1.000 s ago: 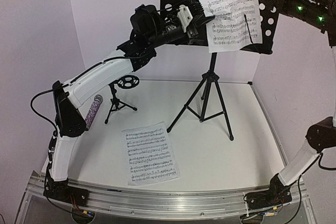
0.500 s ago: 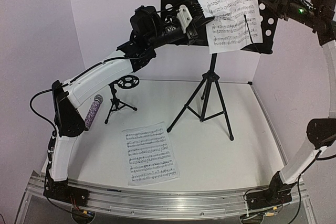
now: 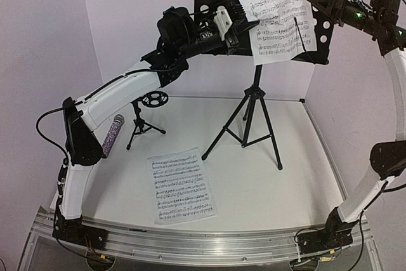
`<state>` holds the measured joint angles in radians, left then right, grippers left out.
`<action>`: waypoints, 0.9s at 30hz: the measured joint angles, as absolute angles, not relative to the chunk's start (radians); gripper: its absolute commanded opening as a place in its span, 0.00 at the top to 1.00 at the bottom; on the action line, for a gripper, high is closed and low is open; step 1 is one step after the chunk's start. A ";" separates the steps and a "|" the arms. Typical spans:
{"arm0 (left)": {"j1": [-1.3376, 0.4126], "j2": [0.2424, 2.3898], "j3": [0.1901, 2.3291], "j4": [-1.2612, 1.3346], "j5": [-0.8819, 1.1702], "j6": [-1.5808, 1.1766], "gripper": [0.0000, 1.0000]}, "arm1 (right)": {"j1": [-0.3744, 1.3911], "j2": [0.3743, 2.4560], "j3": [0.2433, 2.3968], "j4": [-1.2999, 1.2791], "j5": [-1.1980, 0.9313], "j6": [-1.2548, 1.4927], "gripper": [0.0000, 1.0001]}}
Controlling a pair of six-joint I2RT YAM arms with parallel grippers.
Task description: Set up the instrument practice props
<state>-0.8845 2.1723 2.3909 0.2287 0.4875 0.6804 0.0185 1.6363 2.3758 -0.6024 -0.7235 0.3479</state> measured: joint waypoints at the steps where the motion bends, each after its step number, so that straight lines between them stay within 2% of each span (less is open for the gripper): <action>1: -0.884 2.172 2.391 0.229 0.489 0.680 1.00 | 0.019 1.636 2.368 -0.597 -0.726 0.346 0.65; 9: -0.884 2.172 2.380 0.228 0.496 0.680 1.00 | 0.036 1.620 2.282 -0.577 -0.727 0.306 0.68; 12: -0.884 2.172 2.380 0.228 0.496 0.680 1.00 | 0.048 1.591 2.213 -0.557 -0.707 0.270 0.76; 17: -0.883 2.172 2.380 0.228 0.496 0.680 1.00 | 0.053 1.566 2.154 -0.519 -0.676 0.237 0.97; 19: -0.883 2.172 2.380 0.228 0.496 0.680 1.00 | 0.053 1.561 2.139 -0.505 -0.661 0.229 1.00; 22: -0.883 2.172 2.380 0.228 0.495 0.680 1.00 | 0.054 1.537 2.094 -0.478 -0.627 0.228 1.00; 24: -0.883 2.171 2.375 0.229 0.494 0.680 0.95 | 0.056 1.517 2.065 -0.466 -0.601 0.228 1.00; 27: -0.883 2.160 2.359 0.227 0.490 0.682 0.77 | 0.057 1.479 2.015 -0.451 -0.557 0.223 1.00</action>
<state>-0.8825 2.1599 2.3585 0.2267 0.4900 0.6820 0.0570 1.4785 2.0148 -0.4506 -0.5570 0.2235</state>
